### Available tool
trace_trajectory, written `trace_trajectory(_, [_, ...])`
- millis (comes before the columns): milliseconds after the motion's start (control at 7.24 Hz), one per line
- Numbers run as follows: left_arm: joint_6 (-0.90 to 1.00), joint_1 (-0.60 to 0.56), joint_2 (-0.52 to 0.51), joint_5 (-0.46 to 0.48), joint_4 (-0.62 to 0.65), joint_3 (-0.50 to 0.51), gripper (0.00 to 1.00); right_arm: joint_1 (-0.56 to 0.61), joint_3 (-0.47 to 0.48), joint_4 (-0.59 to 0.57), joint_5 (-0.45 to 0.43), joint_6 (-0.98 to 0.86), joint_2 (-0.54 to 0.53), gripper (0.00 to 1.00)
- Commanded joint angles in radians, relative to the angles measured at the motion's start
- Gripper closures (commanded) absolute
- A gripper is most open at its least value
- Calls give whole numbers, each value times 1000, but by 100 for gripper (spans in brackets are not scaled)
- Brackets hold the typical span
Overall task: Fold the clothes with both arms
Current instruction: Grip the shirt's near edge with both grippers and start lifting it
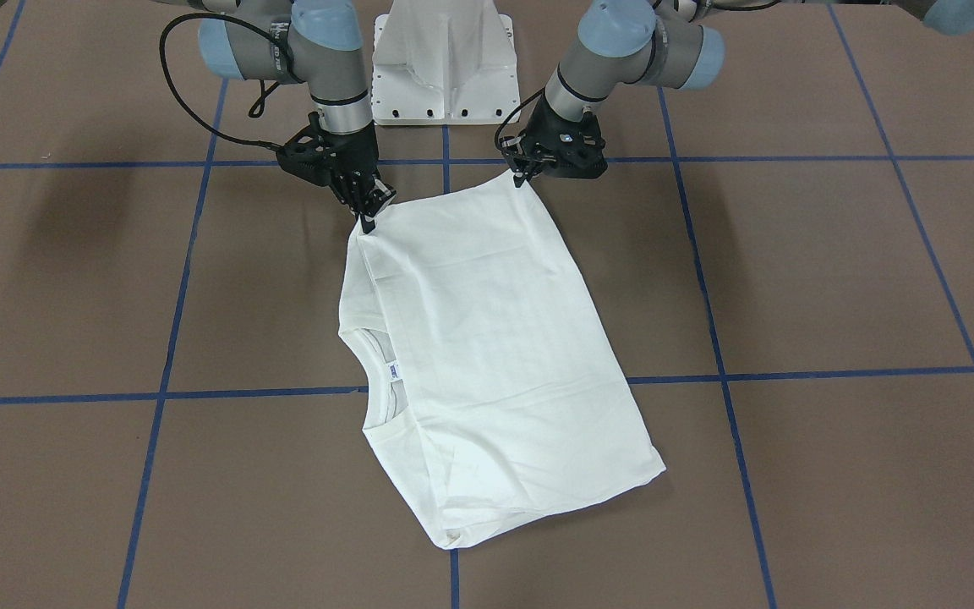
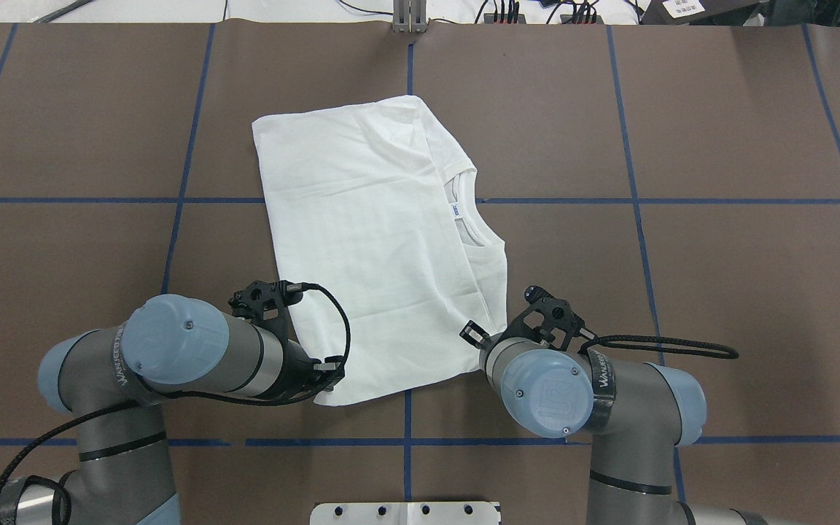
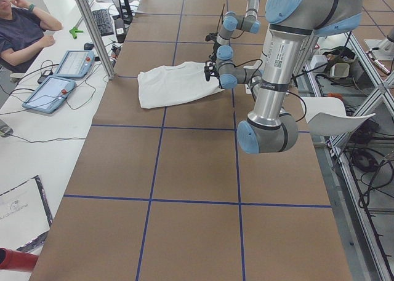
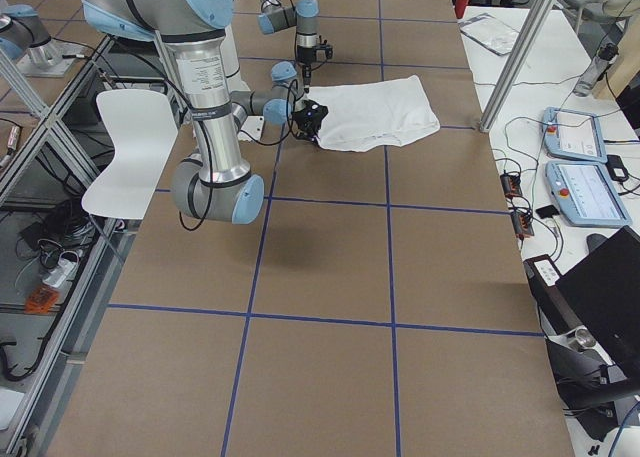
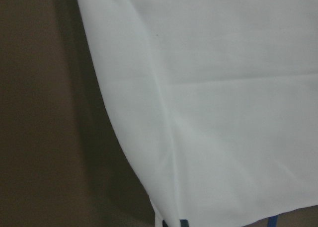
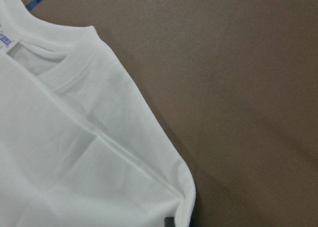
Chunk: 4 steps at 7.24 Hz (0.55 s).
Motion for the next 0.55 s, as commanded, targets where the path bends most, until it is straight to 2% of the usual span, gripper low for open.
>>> trace_trajectory(0, [11,-3,2,-7,52,-49,100,1,86,-97,9,-5,1,100])
trace_trajectory(276, [58,-3,-1,-12,161,-142,100,-17,191,-178,6,-5,-2,100])
trace_trajectory(414, [105,-9,-2,-13,206,-176,100,-52,280,-285,4,-2,0,100])
